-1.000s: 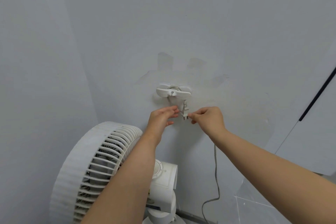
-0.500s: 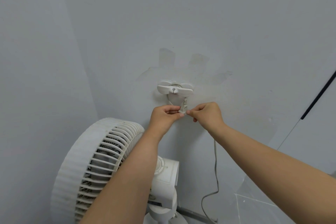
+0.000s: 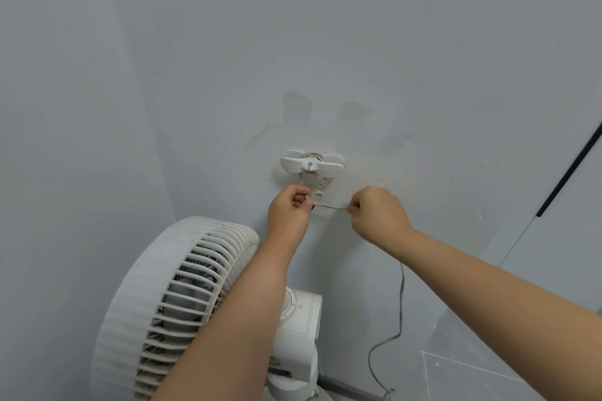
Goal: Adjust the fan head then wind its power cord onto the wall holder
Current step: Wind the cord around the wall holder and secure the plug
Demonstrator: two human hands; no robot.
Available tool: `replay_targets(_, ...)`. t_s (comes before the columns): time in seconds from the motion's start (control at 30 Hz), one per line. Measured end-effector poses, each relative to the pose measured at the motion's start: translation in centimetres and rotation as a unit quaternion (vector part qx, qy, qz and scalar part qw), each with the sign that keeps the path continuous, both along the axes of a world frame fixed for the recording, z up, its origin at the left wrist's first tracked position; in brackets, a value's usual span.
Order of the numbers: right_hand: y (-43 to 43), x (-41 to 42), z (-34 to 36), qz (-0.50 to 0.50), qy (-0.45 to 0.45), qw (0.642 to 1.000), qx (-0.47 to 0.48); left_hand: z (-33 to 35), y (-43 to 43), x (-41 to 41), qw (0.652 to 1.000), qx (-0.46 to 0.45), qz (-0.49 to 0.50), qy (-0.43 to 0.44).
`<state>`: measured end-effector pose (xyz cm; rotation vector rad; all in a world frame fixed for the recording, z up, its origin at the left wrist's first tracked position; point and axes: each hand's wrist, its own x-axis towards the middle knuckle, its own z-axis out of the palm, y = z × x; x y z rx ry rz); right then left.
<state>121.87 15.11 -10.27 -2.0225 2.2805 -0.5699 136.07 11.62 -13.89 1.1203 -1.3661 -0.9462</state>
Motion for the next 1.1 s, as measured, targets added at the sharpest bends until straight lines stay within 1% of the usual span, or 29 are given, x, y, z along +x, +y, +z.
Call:
replay_targets(0.1, 0.3, 0.3, 0.8, -0.004, 0.077, 0.997, -0.006, 0.0, 0.2, 0.0, 1.000, 0.007, -0.014, 0.009)
replay_targets(0.2, 0.6, 0.2, 1.2, -0.008, 0.114, 0.993, 0.000, -0.1, 0.0, 0.2, 0.999, 0.033, -0.032, 0.027)
replay_targets(0.27, 0.5, -0.2, 1.2, -0.011, 0.113, 0.994, -0.012, -0.1, 0.0, 0.5, 0.998, 0.043, -0.034, 0.025)
replay_targets(0.33, 0.3, -0.6, 1.1, -0.021, 0.084, 0.996, -0.037, -0.3, -0.2, 0.7, 0.999, 0.049, -0.022, 0.012)
replay_targets(0.47, 0.2, -1.2, 1.9, -0.042, 0.003, 0.991, -0.125, -0.8, -0.7, 0.6, 0.998, 0.060, 0.028, -0.016)
replay_targets(0.57, 0.6, -1.3, 3.6, -0.047, -0.026, 0.982, -0.183, -0.8, -0.7, 0.5, 0.995, 0.060, 0.063, -0.045)
replay_targets(0.63, 0.6, -1.1, 4.8, -0.037, -0.018, 0.976, -0.214, -0.8, -0.6, 0.5, 0.994, 0.064, 0.074, -0.055)
replay_targets(0.73, -0.1, -0.3, 6.6, -0.011, 0.025, 0.970, -0.241, -0.8, -0.5, 0.6, 0.993, 0.065, 0.078, -0.060)
replay_targets(0.9, -2.0, 1.6, 8.9, 0.036, 0.107, 0.963, -0.246, -0.9, -0.5, 0.5, 0.994, 0.071, 0.070, -0.053)
replay_targets(1.0, -3.4, 3.0, 10.0, 0.074, 0.101, 0.961, -0.246, -0.8, -0.4, 0.4, 0.994, 0.068, 0.069, -0.050)
replay_targets(1.1, -4.8, 4.4, 10.9, 0.100, 0.093, 0.965, -0.222, -0.6, -0.4, 0.7, 0.993, 0.052, 0.085, -0.057)
